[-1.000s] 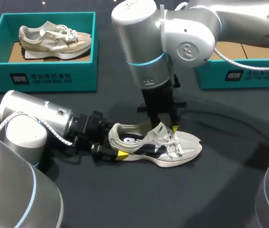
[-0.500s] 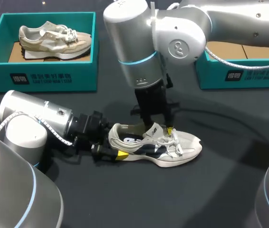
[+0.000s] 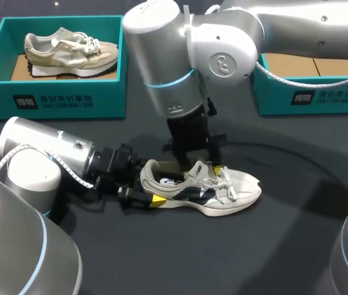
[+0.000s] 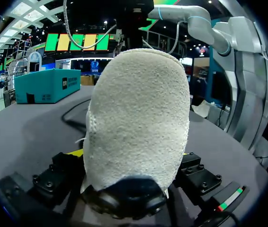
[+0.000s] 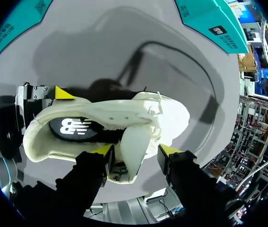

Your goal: Take the shoe out of the shoebox, open the shoe tongue, remove and reinsert the insole, then place the shoe into the shoebox

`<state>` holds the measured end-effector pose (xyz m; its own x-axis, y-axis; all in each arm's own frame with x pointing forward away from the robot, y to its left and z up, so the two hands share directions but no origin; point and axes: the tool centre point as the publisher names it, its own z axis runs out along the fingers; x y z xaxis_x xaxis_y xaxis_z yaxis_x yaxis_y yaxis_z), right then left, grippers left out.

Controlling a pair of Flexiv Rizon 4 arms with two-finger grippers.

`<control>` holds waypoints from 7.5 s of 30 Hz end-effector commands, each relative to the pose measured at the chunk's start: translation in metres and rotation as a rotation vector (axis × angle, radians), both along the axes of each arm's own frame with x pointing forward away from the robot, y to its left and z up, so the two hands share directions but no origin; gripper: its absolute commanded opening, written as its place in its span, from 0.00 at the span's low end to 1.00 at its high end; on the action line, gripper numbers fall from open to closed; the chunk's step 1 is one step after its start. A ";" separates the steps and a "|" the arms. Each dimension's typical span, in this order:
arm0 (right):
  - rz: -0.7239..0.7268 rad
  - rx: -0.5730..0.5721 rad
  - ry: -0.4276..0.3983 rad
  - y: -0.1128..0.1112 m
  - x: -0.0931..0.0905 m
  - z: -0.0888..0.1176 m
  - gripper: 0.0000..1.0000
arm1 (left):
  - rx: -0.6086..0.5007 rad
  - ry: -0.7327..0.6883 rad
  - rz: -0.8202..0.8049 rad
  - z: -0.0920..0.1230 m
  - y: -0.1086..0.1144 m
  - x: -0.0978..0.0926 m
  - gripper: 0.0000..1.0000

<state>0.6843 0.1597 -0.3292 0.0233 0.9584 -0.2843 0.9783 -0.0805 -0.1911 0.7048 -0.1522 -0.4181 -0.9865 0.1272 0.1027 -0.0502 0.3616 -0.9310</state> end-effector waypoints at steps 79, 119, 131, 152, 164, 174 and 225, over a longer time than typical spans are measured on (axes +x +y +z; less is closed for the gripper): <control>0.191 0.499 0.048 -0.135 -0.001 -0.034 0.36 | 0.001 0.000 -0.001 -0.001 -0.001 0.000 0.00; 0.564 0.126 -0.045 -0.098 0.016 0.100 0.99 | 0.001 0.000 -0.001 -0.001 -0.001 0.000 0.00; 1.068 0.092 0.003 -0.030 0.030 0.138 0.76 | 0.001 0.000 -0.001 -0.001 -0.001 0.000 0.00; 1.461 0.316 -0.028 0.006 0.015 0.141 0.00 | 0.001 0.000 -0.001 -0.001 -0.001 0.000 0.00; 1.506 0.388 -0.028 0.027 0.016 0.108 0.00 | 0.001 0.000 -0.001 -0.001 -0.001 0.000 0.00; 1.536 0.485 -0.002 0.036 0.013 0.083 0.00 | 0.001 0.000 -0.001 -0.001 -0.001 0.000 0.00; 1.553 0.667 0.009 0.039 0.025 -0.018 0.00 | 0.001 0.000 -0.001 -0.001 -0.001 0.000 0.00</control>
